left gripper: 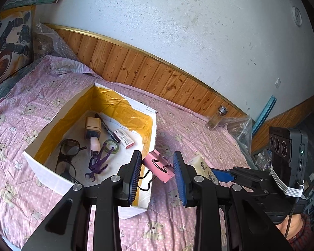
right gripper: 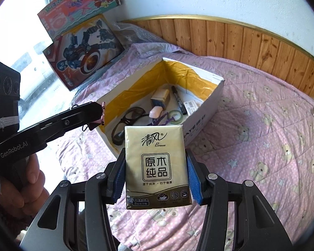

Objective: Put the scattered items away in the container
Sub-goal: 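Lift and carry the pink clip and tissue pack with both tools over the box, then lower the clip and tissue pack into the box and open both tools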

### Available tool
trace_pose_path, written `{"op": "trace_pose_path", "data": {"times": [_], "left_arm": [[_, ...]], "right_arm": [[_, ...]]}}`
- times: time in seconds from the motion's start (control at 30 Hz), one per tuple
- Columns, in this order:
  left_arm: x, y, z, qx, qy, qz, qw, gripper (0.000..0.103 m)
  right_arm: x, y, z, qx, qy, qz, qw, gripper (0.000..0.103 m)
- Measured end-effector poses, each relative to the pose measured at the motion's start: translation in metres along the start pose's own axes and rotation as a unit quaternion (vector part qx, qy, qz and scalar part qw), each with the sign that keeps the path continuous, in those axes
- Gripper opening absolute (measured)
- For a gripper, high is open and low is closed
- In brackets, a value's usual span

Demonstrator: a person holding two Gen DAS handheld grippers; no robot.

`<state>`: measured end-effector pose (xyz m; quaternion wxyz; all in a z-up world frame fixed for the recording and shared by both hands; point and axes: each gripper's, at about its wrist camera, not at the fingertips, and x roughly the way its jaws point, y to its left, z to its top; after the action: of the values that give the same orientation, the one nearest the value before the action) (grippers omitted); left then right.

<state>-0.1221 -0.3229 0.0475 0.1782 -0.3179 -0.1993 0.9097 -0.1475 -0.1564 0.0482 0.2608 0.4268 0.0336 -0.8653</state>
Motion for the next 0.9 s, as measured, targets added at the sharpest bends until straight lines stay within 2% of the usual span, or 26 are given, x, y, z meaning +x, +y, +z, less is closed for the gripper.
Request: {"op": "trace_pose_path", "data": {"times": [0.43, 0.9], "left_arm": [[0.012, 0.043, 0.022, -0.041, -0.004, 0.021, 0.9989, 0.032], [0.051, 0.071, 0.025, -0.082, 0.031, 0.055, 0.9946, 0.032]], "right_arm": [[0.030, 0.012, 0.036, -0.029, 0.010, 0.001, 1.000, 0.054], [0.073, 0.005, 0.064, -0.060, 0.033, -0.005, 0.998, 0.054]]}}
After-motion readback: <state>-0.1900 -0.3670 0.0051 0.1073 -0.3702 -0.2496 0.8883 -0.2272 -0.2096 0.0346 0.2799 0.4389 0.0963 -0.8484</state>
